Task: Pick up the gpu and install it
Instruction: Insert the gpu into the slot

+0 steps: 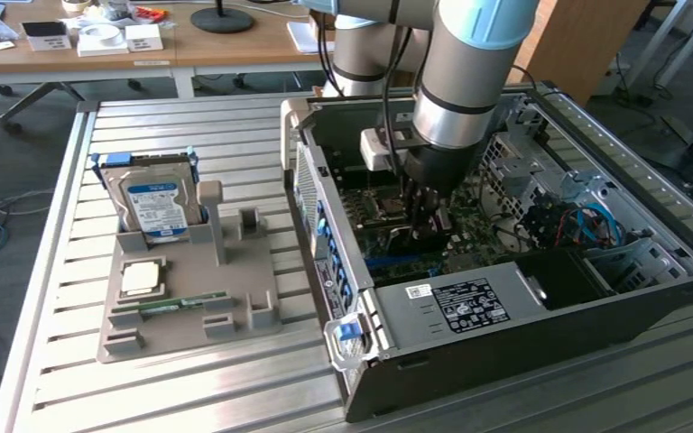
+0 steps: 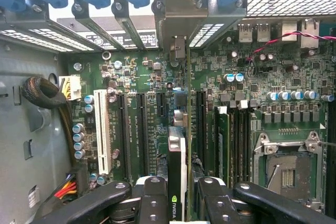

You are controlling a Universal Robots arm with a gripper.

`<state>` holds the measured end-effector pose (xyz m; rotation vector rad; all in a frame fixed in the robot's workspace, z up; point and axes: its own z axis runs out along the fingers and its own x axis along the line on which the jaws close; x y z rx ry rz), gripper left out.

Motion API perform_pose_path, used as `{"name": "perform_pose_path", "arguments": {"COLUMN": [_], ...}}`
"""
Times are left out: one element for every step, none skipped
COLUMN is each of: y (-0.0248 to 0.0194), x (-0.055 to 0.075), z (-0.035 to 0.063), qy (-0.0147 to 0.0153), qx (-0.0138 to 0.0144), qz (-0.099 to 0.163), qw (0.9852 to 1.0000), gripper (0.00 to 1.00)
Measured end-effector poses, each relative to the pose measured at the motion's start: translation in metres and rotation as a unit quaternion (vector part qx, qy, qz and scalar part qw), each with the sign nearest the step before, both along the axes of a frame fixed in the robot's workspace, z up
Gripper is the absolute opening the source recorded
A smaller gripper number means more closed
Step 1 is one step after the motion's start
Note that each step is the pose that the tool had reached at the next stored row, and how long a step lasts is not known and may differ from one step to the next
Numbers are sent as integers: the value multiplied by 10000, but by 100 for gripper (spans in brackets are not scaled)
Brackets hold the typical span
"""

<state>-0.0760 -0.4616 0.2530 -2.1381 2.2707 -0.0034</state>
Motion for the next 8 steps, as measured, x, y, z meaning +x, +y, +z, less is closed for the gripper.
{"name": "perform_pose_path", "arguments": {"y": [0,0,0,0,-1,-1,0,0], "x": [0,-1,-2,-3,-4,-4,-5,-4], "z": [-4,-9,-13,-19,-23,-25,-26,-26], "qy": [-1,0,0,0,0,1,1,1], "qx": [1,0,-1,0,0,-1,-1,-1], "qz": [3,6,10,14,18,21,26,33], "qw": [10000,10000,10000,10000,10000,10000,10000,10000], "gripper": [27,27,27,27,27,27,27,27]}}
